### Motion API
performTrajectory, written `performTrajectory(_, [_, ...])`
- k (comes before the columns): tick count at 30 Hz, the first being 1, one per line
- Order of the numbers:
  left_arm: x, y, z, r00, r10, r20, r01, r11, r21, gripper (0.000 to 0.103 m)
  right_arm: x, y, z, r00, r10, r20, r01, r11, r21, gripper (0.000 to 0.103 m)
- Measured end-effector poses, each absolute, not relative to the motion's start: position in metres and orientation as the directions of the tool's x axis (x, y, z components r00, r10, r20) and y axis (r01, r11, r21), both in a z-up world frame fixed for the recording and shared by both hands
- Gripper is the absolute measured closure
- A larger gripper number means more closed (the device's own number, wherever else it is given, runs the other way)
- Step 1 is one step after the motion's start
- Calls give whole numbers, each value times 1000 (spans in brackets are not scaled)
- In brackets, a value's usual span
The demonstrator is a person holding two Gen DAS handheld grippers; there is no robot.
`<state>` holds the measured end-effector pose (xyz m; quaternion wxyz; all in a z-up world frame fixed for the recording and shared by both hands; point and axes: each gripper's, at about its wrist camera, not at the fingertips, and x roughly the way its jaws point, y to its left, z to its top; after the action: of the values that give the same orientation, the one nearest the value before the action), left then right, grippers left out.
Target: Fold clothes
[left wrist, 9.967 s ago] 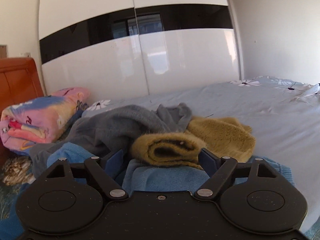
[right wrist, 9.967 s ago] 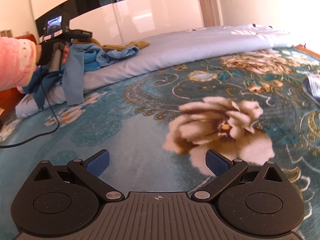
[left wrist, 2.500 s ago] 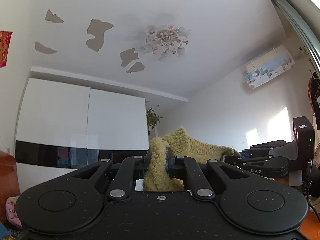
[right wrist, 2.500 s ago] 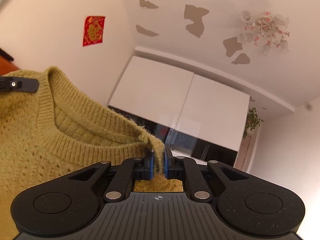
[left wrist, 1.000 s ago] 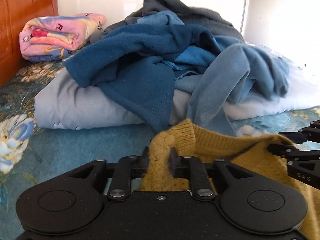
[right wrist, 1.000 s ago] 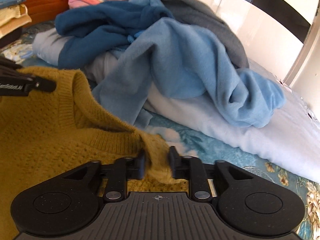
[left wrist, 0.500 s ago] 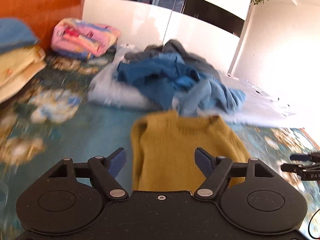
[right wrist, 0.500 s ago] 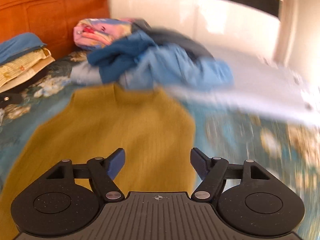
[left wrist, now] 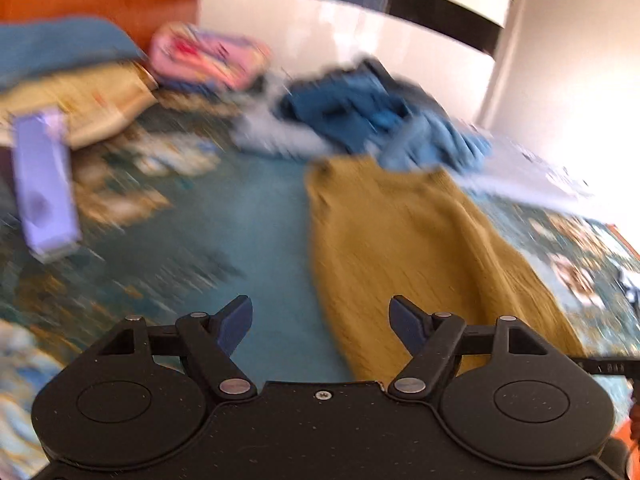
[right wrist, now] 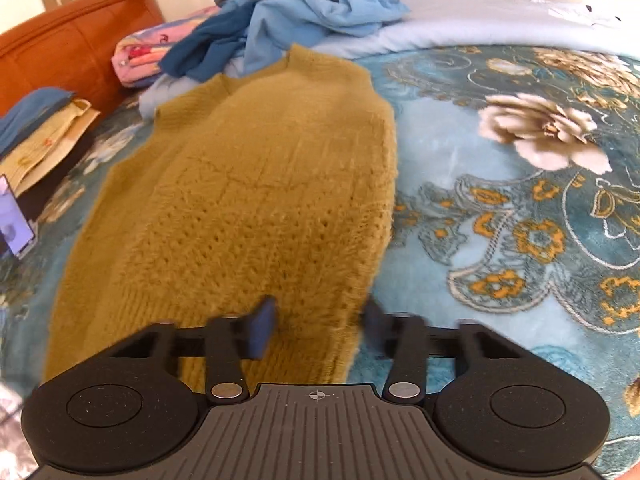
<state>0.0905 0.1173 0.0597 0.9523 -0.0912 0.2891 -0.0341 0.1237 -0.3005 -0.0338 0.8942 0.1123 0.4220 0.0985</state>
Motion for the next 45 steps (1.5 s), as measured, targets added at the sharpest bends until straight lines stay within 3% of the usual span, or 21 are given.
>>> performTrajectory(1, [87,124,65,832,-113,-543,1,979,-202,26,124,-302,-33,629,273,-728,-71,953,296,92])
performTrajectory(2, [83,129,67,831,-109,-545,-9,978,-209,25,125,-303,-33,634,274,-723,-63,950,306,93])
performTrajectory(7, [73,118,45,790,-167,-590,1,962,-272,25,115,-317,-24,688,220,-692,-28,960,277,95])
performTrajectory(13, [89,85,5,689,-288,-665,64,938,-340,25,123,-360,-13,740,-13,-672,109,989,101,95])
performTrajectory(17, [97,67,-16,642,-317,-698,48,925,-376,26,133,-372,-24,719,-33,-695,120,990,78,94])
performTrajectory(20, [98,61,-24,629,-326,-706,37,920,-391,34,133,-368,-33,712,-34,-702,118,990,72,94])
performTrajectory(23, [96,54,-30,633,-311,-709,12,920,-393,54,131,-369,-37,712,-31,-701,120,990,79,93])
performTrajectory(25, [95,51,-32,641,-304,-705,-6,916,-400,78,130,-370,-36,713,-25,-701,115,990,81,93])
performTrajectory(27, [94,50,-33,647,-302,-700,-20,911,-412,93,128,-369,-34,715,-22,-699,112,990,83,93])
performTrajectory(36, [82,68,7,774,-196,-602,-25,941,-339,96,100,-360,-17,730,50,-682,61,989,137,93])
performTrajectory(45, [78,82,-14,735,-154,-661,-70,951,-300,96,86,-340,-31,674,57,-737,47,992,120,93])
